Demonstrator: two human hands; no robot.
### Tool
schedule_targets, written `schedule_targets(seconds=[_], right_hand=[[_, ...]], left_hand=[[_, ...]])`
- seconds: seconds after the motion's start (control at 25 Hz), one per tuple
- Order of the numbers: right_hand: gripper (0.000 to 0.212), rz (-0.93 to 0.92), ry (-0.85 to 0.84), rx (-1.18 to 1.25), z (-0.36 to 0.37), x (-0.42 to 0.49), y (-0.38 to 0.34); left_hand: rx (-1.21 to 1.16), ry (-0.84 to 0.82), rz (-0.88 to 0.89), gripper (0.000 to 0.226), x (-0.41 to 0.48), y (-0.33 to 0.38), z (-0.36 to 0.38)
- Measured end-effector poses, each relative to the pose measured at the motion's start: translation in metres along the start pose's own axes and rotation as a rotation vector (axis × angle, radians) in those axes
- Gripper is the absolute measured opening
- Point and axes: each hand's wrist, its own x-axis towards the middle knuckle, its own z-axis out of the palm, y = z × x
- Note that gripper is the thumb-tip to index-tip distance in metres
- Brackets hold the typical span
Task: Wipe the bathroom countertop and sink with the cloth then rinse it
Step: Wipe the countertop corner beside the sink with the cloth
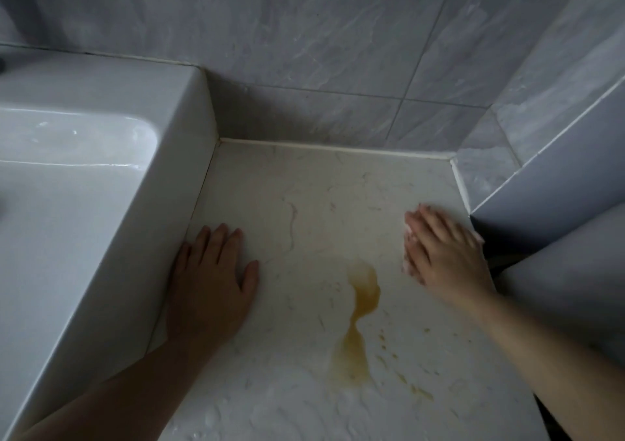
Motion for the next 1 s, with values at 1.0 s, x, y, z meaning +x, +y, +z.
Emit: schedule_targets(seconds=[1.0], right_hand=[[0.053, 0.464, -0.162, 0.094, -0.011, -0.016, -0.017]], left_hand=[[0.131, -0.181, 0.114, 0.075, -0.058, -0.014, -0.015]])
